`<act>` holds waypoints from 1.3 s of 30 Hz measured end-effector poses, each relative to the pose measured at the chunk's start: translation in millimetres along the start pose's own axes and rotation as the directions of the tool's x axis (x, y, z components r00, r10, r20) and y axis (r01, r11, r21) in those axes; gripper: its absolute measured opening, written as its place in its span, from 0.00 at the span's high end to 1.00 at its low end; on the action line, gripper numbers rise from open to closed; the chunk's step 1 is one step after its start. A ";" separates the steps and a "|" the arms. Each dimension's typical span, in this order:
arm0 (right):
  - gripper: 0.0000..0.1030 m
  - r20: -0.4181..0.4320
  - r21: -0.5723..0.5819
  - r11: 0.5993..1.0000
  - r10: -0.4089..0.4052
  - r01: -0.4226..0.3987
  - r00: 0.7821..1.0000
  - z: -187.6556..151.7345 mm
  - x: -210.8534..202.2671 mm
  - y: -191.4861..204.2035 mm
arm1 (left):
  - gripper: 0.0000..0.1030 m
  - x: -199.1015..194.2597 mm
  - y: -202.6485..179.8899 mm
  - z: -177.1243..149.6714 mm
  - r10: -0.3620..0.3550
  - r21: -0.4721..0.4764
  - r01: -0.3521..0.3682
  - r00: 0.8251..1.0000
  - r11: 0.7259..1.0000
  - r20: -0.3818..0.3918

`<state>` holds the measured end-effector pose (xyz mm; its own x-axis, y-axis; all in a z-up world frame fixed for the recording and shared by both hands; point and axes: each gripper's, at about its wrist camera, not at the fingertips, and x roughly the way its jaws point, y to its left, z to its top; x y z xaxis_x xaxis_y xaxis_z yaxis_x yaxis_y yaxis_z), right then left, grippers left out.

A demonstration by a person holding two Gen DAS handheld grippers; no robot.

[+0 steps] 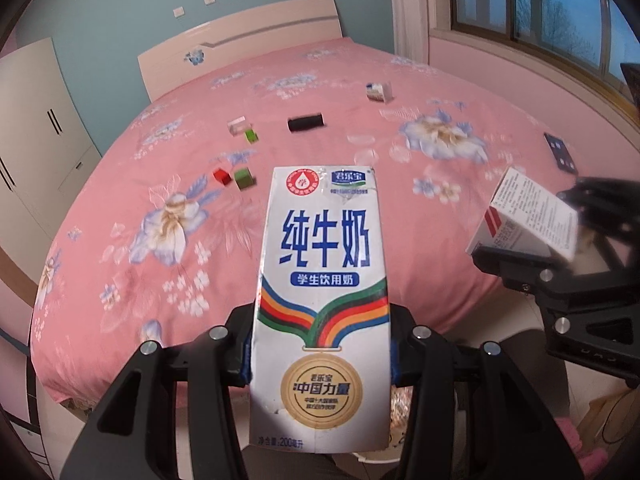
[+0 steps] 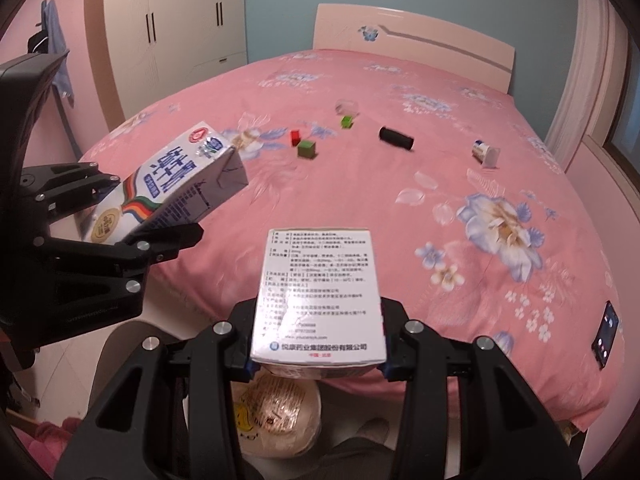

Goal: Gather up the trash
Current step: 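Carry the milk carton and medicine box down over the white bin with both tools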

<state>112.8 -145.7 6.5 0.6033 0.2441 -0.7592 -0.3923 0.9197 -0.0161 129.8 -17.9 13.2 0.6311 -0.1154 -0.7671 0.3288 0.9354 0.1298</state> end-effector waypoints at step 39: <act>0.58 -0.525 0.111 0.982 0.188 -0.152 0.830 -173.5 201.0 37.4 | 0.53 195.6 -42.8 -179.3 -0.133 -0.051 0.126 0.844 0.991 -0.519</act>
<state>99.0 -115.5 -259.6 0.0630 0.2141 -0.9748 -0.4000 0.9003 0.1719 113.2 -20.6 -255.1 0.1242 -0.0488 -0.9911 0.3694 0.9293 0.0005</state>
